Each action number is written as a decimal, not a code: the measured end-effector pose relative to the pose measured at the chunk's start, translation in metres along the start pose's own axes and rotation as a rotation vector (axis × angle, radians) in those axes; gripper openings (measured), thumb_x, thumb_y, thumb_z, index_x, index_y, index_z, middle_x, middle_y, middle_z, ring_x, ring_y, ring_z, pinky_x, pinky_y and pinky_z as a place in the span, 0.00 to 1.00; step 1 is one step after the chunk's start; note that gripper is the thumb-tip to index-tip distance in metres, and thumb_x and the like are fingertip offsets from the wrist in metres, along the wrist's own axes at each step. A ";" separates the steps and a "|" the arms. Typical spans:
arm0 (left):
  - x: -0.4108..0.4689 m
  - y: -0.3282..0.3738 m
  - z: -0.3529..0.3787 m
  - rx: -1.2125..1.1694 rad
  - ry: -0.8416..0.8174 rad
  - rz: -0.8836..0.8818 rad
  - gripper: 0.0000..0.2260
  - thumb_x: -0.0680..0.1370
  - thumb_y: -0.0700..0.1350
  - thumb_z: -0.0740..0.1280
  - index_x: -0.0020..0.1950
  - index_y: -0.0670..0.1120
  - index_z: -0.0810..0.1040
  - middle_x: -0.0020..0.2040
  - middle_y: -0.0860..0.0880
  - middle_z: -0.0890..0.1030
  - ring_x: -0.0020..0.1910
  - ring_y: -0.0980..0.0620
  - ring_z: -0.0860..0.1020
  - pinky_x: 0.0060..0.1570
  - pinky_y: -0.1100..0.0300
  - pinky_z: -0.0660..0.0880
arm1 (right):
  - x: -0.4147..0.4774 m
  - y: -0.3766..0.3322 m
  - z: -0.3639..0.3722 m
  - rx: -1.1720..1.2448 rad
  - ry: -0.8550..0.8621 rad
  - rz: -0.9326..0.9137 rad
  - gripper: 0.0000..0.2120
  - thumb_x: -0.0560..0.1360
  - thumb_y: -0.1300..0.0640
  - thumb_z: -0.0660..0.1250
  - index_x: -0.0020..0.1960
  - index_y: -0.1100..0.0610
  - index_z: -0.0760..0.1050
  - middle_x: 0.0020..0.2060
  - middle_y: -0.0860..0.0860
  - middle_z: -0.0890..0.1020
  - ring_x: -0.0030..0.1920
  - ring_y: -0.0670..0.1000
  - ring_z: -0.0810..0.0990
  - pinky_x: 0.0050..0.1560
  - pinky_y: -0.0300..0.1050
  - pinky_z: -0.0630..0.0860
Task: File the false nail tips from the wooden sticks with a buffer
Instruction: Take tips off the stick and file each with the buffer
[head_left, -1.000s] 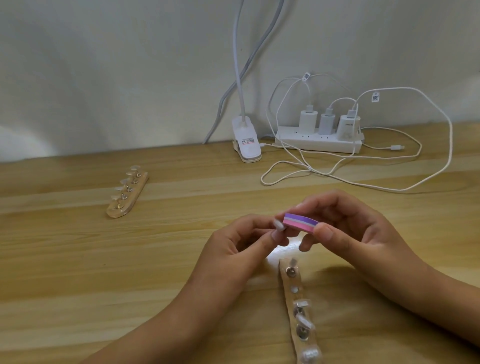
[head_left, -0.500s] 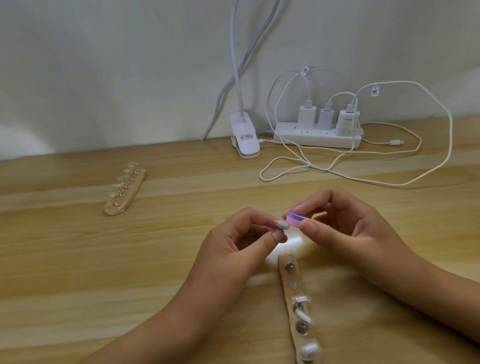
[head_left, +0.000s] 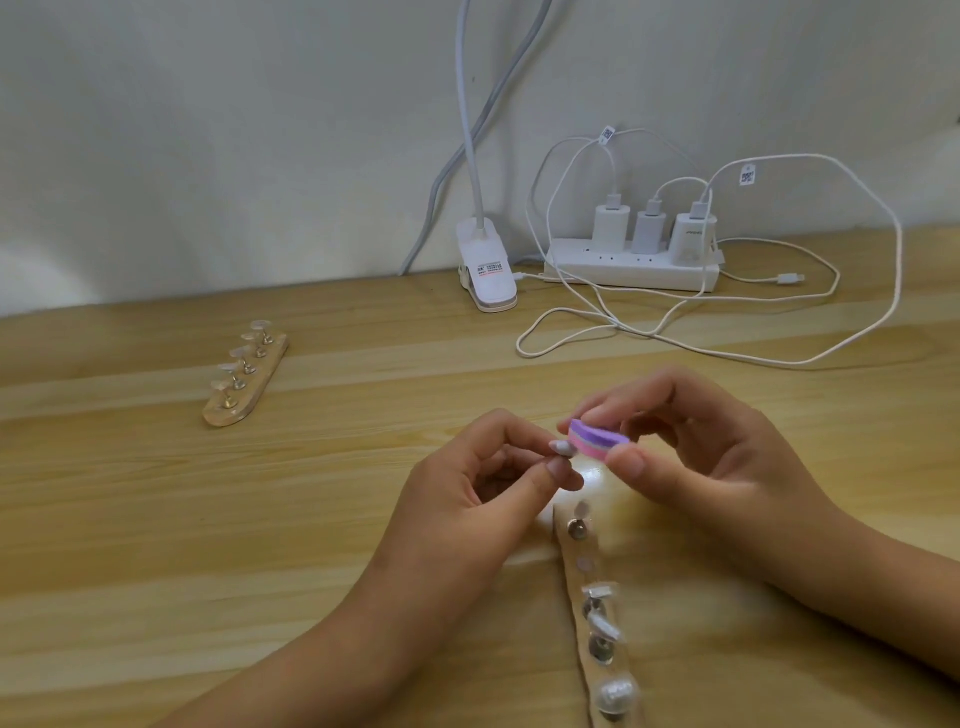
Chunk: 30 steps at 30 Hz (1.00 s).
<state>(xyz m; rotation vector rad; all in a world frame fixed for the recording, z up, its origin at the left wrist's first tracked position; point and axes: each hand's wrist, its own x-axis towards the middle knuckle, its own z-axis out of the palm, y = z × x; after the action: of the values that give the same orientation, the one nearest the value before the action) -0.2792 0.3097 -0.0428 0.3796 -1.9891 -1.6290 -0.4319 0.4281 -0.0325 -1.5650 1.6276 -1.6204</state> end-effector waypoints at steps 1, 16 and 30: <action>0.000 0.001 0.000 -0.005 -0.003 -0.005 0.03 0.76 0.44 0.70 0.43 0.52 0.80 0.40 0.51 0.86 0.44 0.56 0.84 0.46 0.67 0.77 | 0.000 0.001 0.000 -0.023 -0.010 -0.010 0.08 0.71 0.46 0.71 0.49 0.46 0.79 0.50 0.49 0.83 0.53 0.53 0.81 0.53 0.47 0.78; 0.003 -0.003 -0.001 -0.041 0.001 -0.046 0.02 0.73 0.48 0.69 0.43 0.53 0.81 0.42 0.50 0.86 0.45 0.54 0.84 0.49 0.63 0.78 | 0.001 0.006 -0.001 -0.142 0.001 -0.081 0.13 0.71 0.49 0.70 0.54 0.49 0.75 0.55 0.44 0.81 0.59 0.52 0.78 0.55 0.42 0.73; 0.004 0.000 0.000 -0.087 0.051 -0.072 0.09 0.69 0.52 0.69 0.44 0.49 0.81 0.38 0.49 0.85 0.41 0.58 0.81 0.43 0.71 0.74 | 0.006 0.012 -0.004 -0.055 0.101 0.015 0.13 0.69 0.53 0.73 0.52 0.49 0.76 0.52 0.46 0.81 0.56 0.51 0.79 0.55 0.47 0.74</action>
<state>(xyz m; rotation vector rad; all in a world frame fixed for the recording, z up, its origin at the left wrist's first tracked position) -0.2822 0.3075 -0.0415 0.4597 -1.8803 -1.7261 -0.4424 0.4218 -0.0390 -1.5163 1.7449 -1.6857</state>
